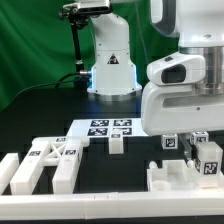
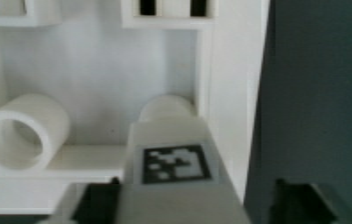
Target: Assemble chair
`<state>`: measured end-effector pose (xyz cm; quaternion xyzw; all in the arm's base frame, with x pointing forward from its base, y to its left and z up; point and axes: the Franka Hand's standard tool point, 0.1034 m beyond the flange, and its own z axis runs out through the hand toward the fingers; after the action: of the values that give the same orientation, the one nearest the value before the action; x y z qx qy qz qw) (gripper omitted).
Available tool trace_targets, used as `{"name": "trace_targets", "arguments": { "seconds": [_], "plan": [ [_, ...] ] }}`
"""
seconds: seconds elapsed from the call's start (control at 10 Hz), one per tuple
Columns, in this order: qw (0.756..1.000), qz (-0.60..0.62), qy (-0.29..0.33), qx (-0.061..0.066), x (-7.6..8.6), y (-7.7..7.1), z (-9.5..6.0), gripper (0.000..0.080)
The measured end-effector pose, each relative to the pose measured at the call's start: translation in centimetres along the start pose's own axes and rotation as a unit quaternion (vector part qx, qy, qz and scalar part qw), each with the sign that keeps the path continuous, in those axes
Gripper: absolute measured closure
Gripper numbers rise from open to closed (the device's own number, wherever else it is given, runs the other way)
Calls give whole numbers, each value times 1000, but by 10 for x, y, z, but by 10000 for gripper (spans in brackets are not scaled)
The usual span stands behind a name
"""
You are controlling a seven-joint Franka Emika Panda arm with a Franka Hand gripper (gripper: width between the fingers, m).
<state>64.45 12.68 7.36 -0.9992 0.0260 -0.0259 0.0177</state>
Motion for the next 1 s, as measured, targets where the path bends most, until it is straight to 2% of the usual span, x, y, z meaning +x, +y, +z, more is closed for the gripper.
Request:
{"name": "trace_targets", "arguments": {
  "seconds": [0.1, 0.2, 0.3, 0.4, 0.5, 0.6, 0.8, 0.9, 1.0],
  "plan": [
    [998, 57, 2, 3, 1, 1, 0, 504],
    [992, 129, 6, 7, 1, 2, 0, 504],
    [981, 193, 7, 7, 1, 1, 1, 504],
    [964, 266, 3, 10, -1, 1, 2, 505],
    [936, 351, -4, 18, -1, 0, 4, 505],
    [904, 426, -13, 34, 0, 0, 4, 506],
    [853, 519, -21, 45, 0, -4, 5, 506],
    [849, 527, -21, 46, 0, -4, 5, 506],
    [851, 523, -22, 47, 0, -4, 5, 410]
  ]
}}
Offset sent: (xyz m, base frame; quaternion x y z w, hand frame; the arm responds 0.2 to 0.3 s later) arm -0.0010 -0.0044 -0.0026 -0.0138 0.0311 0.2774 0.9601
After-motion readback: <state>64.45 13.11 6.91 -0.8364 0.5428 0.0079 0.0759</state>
